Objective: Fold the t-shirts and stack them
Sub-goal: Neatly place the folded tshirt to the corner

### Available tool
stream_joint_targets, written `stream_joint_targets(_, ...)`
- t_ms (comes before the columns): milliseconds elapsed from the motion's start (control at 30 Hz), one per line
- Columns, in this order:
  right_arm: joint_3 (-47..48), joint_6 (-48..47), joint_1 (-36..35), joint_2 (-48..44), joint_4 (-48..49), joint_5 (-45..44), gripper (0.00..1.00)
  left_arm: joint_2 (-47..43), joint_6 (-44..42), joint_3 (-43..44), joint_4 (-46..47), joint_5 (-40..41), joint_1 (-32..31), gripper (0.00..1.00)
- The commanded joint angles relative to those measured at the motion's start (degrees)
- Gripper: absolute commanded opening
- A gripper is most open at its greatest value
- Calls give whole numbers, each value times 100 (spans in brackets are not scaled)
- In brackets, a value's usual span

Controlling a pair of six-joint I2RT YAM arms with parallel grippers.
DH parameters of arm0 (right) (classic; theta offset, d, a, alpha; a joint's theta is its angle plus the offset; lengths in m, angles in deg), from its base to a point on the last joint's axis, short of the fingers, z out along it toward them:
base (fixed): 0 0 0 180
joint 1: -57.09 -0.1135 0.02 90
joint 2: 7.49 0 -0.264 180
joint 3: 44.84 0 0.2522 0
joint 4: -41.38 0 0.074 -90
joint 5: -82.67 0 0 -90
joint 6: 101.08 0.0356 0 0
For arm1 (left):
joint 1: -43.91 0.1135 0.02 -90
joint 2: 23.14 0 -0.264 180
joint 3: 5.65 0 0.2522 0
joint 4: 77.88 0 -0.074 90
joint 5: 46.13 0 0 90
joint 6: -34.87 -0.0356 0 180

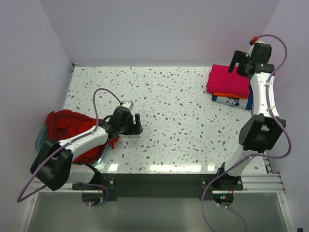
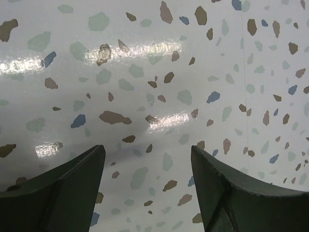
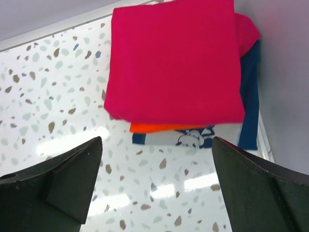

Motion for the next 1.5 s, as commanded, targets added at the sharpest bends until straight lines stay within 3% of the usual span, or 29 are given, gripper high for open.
stream_joint_targets(0, -946, 445, -25, -1150, 610, 334, 99, -422, -113, 221, -332, 162, 26, 77)
stream_joint_targets(167, -2897, 779, -507, -2381, 936, 573, 99, -975, -104, 247, -632, 249, 26, 77)
stream_joint_targets(300, -3995, 998, -1796, -3215, 901, 90, 99, -1449, -104, 300, -904, 372, 26, 77)
stream_joint_targets(600, -5807, 2263, -3985, -4456, 910, -297, 98, -2100, -139, 309, -1352, 592, 26, 77)
stream_joint_targets(800, -6117, 2476, -4735, -4746, 595, -878, 98, -2496, -131, 422, -1616, 759, 26, 77)
stream_joint_targets(1467, -5537, 2037, -4745, -5371, -83, -1344, 99, -3067, -210, 704, -2144, 1163, 26, 83)
